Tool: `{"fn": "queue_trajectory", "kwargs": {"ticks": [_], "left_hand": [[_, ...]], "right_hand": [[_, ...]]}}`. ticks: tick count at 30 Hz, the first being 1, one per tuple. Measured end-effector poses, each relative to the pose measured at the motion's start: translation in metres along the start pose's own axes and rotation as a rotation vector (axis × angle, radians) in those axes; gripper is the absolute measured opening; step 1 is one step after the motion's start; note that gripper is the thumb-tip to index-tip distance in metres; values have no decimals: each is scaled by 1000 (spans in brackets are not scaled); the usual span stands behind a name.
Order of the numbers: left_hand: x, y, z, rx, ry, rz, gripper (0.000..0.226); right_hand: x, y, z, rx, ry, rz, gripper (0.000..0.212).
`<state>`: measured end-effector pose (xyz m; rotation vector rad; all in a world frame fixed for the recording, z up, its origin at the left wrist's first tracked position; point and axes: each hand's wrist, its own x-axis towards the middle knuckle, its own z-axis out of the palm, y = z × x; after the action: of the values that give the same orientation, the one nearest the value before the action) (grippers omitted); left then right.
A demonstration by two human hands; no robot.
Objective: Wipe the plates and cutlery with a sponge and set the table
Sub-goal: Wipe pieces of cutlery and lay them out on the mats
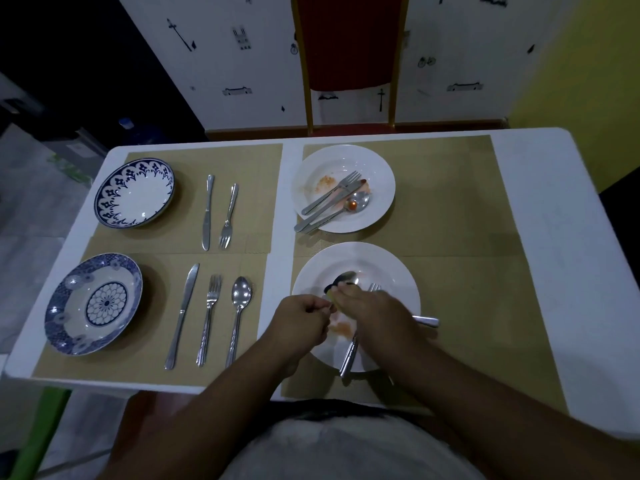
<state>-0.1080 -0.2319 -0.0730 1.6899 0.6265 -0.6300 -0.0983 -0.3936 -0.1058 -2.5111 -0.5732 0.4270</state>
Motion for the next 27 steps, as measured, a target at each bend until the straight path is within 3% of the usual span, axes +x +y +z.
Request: {"fn": "queue_trajectory", "kwargs": {"ticks": [5, 12, 15, 18, 22, 27], "left_hand": [[-4, -6, -3, 44, -13, -71, 19], [-4, 2, -1, -97, -66, -283, 18], [0, 2, -7, 8, -55, -219, 22], [3, 8, -11, -35, -33, -120, 16], [3, 25, -13, -17, -21, 23, 15], [8, 37, -11, -169, -69, 40, 24]], "right_hand": [[8, 13, -6, -76, 41, 61, 51], [5, 30, -22, 197, 229, 263, 57], [1, 30, -18, 262, 263, 315, 60], [-2, 26, -16, 292, 255, 323, 67], [0, 16, -18, 320, 262, 292, 59], [5, 5, -27, 340, 282, 254, 60]]}}
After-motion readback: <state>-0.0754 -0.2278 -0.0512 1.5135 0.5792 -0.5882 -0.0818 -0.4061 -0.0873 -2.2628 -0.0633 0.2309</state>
